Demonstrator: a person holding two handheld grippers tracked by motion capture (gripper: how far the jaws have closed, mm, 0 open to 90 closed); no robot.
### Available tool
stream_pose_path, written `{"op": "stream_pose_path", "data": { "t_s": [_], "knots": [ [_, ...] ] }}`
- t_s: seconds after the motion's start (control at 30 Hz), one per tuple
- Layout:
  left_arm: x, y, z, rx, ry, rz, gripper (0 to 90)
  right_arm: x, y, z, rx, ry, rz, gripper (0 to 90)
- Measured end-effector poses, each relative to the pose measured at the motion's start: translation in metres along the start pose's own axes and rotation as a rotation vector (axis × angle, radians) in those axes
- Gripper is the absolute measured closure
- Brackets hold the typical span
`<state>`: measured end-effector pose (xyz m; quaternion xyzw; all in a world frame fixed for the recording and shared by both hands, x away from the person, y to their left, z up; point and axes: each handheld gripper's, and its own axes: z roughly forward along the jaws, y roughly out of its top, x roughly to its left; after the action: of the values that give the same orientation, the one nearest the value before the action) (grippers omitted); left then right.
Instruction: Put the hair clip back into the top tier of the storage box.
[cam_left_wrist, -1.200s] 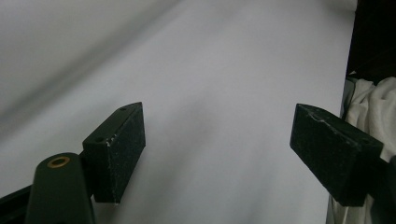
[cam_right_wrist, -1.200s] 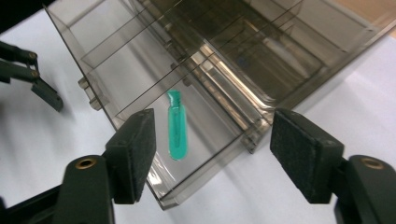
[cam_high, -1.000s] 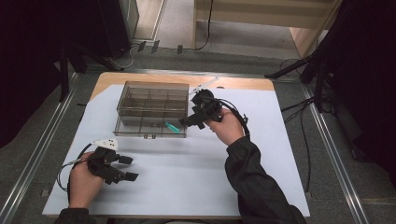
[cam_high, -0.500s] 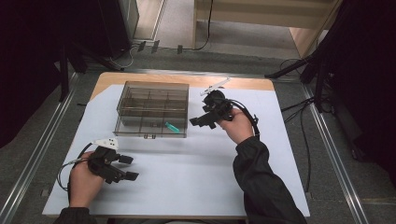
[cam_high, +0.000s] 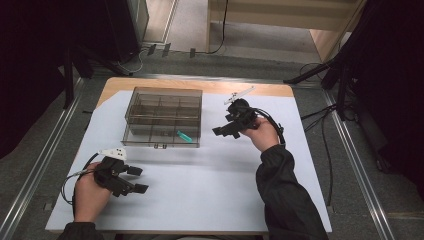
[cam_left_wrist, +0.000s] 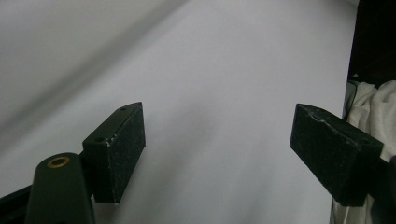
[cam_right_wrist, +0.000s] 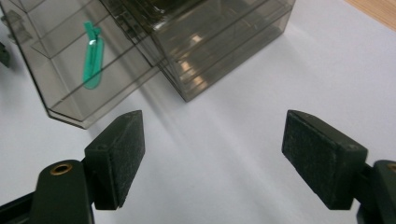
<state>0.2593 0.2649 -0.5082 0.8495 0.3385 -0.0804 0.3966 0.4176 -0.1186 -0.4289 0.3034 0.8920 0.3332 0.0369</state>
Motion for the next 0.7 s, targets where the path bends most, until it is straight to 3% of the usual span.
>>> {"op": "stream_pose_path", "data": {
  "t_s": [0.23,0.47,0.7],
  "knots": [
    [0.000,0.000,0.000,0.001,-0.002,-0.001,19.0,-0.010,-0.008,-0.002,-0.025,-0.048,-0.041,22.9],
    [0.000,0.000,0.000,0.001,-0.002,-0.001,19.0,-0.014,-0.011,-0.003,-0.024,-0.054,-0.040,22.9],
    [0.000,0.000,0.000,0.000,-0.001,-0.002,19.0,-0.015,-0.013,0.002,0.016,-0.053,-0.022,22.9]
  ]
}}
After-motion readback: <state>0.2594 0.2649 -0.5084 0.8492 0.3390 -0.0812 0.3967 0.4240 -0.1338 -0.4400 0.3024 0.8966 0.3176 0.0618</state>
